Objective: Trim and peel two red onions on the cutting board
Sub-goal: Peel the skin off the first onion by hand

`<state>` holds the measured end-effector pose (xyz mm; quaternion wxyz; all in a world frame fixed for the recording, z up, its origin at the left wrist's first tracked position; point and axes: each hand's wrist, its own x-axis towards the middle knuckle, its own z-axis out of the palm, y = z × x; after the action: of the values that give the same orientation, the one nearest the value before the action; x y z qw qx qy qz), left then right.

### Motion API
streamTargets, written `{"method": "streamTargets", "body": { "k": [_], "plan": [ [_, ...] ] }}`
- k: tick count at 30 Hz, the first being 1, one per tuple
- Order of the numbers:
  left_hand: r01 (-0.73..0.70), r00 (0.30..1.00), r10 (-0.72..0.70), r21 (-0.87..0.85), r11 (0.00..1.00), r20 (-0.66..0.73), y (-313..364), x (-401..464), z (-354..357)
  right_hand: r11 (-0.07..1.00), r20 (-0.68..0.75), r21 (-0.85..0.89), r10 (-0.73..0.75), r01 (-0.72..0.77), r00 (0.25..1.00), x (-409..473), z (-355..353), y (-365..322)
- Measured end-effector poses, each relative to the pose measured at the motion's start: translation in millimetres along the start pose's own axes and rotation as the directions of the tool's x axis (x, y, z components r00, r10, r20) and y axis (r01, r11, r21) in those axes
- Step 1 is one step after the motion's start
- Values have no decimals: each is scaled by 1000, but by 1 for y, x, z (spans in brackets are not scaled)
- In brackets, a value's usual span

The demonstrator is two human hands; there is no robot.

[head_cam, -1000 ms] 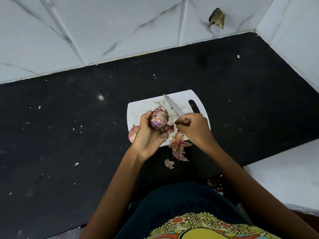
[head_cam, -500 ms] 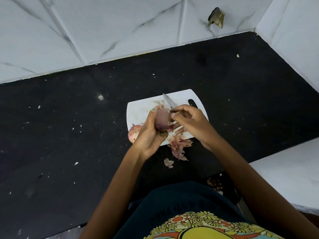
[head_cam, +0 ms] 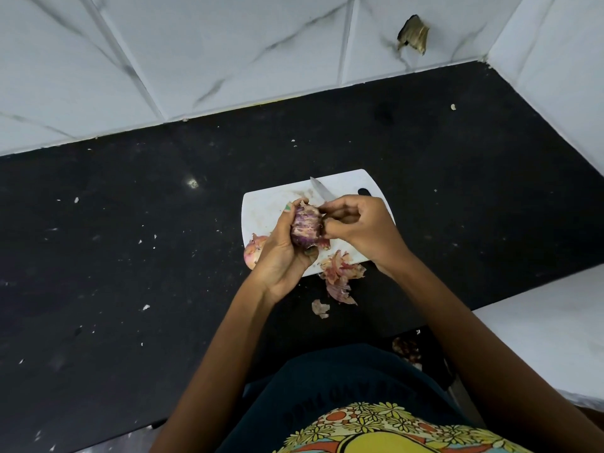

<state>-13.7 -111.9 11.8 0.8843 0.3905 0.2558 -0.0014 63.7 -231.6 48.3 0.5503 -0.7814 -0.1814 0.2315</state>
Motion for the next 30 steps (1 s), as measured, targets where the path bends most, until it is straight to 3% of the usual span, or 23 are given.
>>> {"method": "streamTargets", "body": {
  "k": [4, 8, 11, 16, 21, 26, 30],
  "plan": [
    [-5, 1000, 5, 16, 1000, 12, 1, 0, 1, 989, 14, 135, 52, -53, 999, -1, 0, 1],
    [-7, 999, 9, 41, 999, -35, 0, 2, 3, 1000, 15, -6, 20, -20, 1000, -3, 4, 1],
    [-17, 999, 18, 35, 999, -45, -1, 2, 2, 1000, -15, -18, 9, -9, 1000, -2, 5, -1],
    [-2, 1000, 3, -10, 1000, 13, 1, 0, 3, 990, -31, 132, 47, -42, 998, 0, 1, 3],
    [7, 1000, -8, -6, 1000, -12, 1, 1, 3, 973, -4, 211, 98, -95, 995, -3, 2, 0],
    [-14, 999, 20, 120, 993, -48, 0, 4, 3, 999, -29, 6, 53, -53, 998, -3, 4, -1],
    [-16, 999, 23, 132, 991, -46, 1, 2, 5, 999, -38, -31, 28, -29, 999, 0, 2, -2]
  ]
}}
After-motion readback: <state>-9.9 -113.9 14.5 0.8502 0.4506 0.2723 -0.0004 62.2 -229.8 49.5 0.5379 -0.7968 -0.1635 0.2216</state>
